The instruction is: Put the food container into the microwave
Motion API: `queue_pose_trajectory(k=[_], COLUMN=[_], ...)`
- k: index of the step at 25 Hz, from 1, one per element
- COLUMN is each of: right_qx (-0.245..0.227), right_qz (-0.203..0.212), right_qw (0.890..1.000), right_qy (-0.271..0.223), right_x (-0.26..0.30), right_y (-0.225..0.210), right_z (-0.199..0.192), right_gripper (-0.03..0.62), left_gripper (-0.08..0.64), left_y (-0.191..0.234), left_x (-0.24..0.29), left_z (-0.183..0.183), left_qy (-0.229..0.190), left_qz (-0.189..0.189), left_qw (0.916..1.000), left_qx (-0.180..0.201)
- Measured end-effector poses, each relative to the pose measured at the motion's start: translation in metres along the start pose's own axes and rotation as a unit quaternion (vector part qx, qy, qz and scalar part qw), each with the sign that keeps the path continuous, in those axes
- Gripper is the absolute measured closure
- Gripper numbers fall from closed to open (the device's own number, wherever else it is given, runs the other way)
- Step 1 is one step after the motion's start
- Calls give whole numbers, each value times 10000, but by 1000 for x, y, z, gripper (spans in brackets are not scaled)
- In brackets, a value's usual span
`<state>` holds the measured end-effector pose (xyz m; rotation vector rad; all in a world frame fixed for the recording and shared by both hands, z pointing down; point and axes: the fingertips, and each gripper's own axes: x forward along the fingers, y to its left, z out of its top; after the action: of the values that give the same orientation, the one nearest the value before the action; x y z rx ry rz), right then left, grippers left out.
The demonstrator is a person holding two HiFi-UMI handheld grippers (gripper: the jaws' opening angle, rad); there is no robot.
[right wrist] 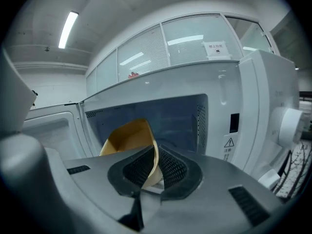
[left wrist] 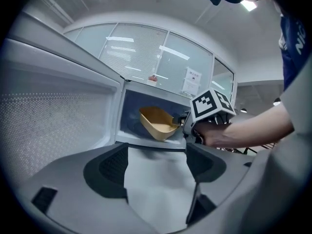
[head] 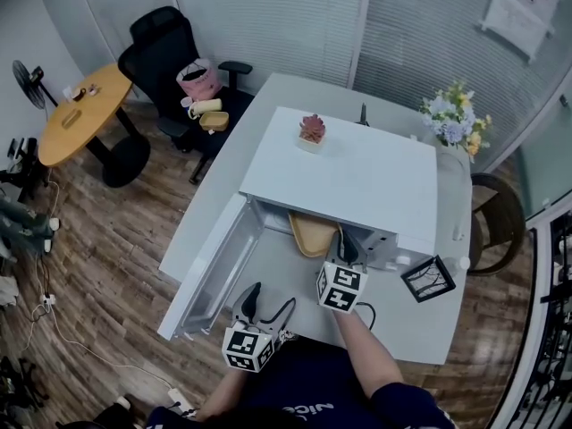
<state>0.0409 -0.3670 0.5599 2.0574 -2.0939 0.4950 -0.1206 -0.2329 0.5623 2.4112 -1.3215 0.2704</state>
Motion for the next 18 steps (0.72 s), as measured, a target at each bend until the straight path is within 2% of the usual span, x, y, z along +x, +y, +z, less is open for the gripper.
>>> queue_pose_trajectory(k=[10, 18], right_qx=[-29, -106], right_qz=[-371, -498], right_qw=[9993, 9987], right_qy=[-6, -6], right_x=[33, 53], right_y=[-8, -9], right_z=[4, 2], right_gripper=[548, 548], left_gripper=[189, 190], left_y=[-8, -2], left_x=[14, 13], left_z=[4, 5], left_qy=[86, 95], left_qz=[-149, -14], left_qw=[9998, 9999], left_qx=[76, 53])
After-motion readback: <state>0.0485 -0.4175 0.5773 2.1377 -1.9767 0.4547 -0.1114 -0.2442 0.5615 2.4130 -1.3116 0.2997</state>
